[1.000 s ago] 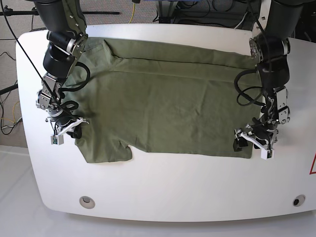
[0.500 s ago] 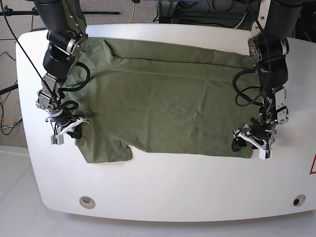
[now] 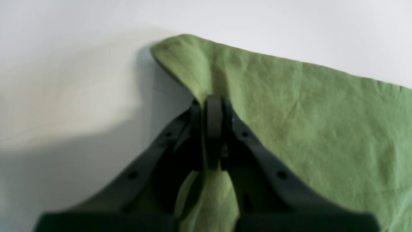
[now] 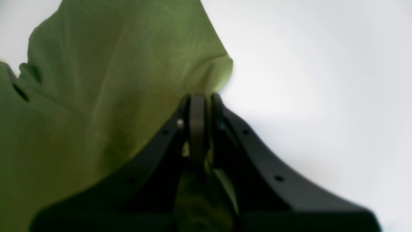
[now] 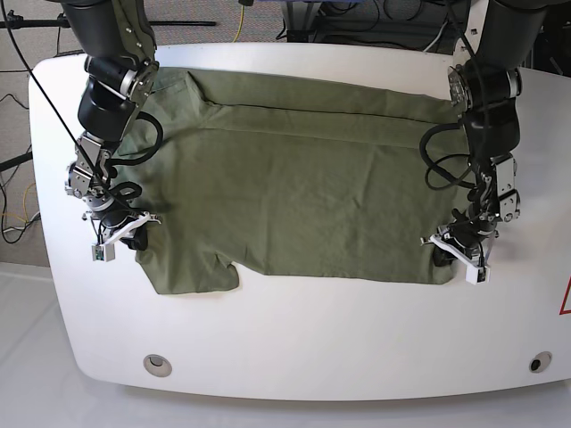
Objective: Fold the T-shirt properly
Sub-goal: 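Close both grippers on the hem corners of the green shirt, then lift the hem corners and fold them over toward the collar edge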
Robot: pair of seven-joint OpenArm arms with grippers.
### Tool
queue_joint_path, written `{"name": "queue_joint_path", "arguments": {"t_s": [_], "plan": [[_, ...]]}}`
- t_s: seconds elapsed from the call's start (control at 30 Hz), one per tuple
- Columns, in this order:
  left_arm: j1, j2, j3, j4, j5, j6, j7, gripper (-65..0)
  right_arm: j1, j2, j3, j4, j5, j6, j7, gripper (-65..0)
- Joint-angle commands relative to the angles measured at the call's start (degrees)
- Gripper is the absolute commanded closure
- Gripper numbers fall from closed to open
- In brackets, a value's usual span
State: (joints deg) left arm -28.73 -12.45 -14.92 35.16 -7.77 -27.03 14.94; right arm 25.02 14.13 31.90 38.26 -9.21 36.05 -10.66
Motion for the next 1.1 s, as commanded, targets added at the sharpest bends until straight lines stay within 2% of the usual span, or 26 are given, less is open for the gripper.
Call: {"name": "queue_joint_path", "arguments": {"t_s": [0.0, 0.23, 0.37, 0.43, 0.5, 0.8, 1.07], "plan": [[-1.47, -1.4, 0.1, 1.81, -0.19, -0.27, 0.4, 0.0, 0.08, 0.16, -0.21, -0.06, -3.05, 0.21, -4.69, 0.0], [-1.38, -2.89, 0.02, 7.88, -0.27, -0.36, 3.65, 0.0, -0.27, -0.02, -0.21, 5.3, -2.96, 0.65, -5.21, 0.0], [-1.38, -2.98, 0.02, 9.81, -0.19, -2.91, 5.76, 0.0, -0.44, -0.99, -0.21, 7.59, -2.96, 3.73, -8.03, 0.0], [-1.38, -2.98, -0.25, 10.43, -0.27, -4.58, 7.08, 0.0, -0.62, -1.25, -0.12, 9.78, -2.96, 3.95, -9.26, 0.0], [-1.38, -2.98, -0.34, 11.39, -0.27, -5.55, 8.84, 0.0, -0.88, -2.48, 0.06, 12.86, -2.96, 3.95, -10.75, 0.0], [-0.32, -2.72, -0.34, 16.84, -0.36, -5.63, 14.56, 0.0, -6.16, -7.05, -0.03, 30.53, -2.96, 3.95, -16.55, 0.0], [4.16, -2.28, -0.42, 28.27, -0.45, -5.72, 19.65, 0.0, -10.38, -11.1, -0.3, 46.27, -3.05, 3.95, -23.59, 0.0]]}}
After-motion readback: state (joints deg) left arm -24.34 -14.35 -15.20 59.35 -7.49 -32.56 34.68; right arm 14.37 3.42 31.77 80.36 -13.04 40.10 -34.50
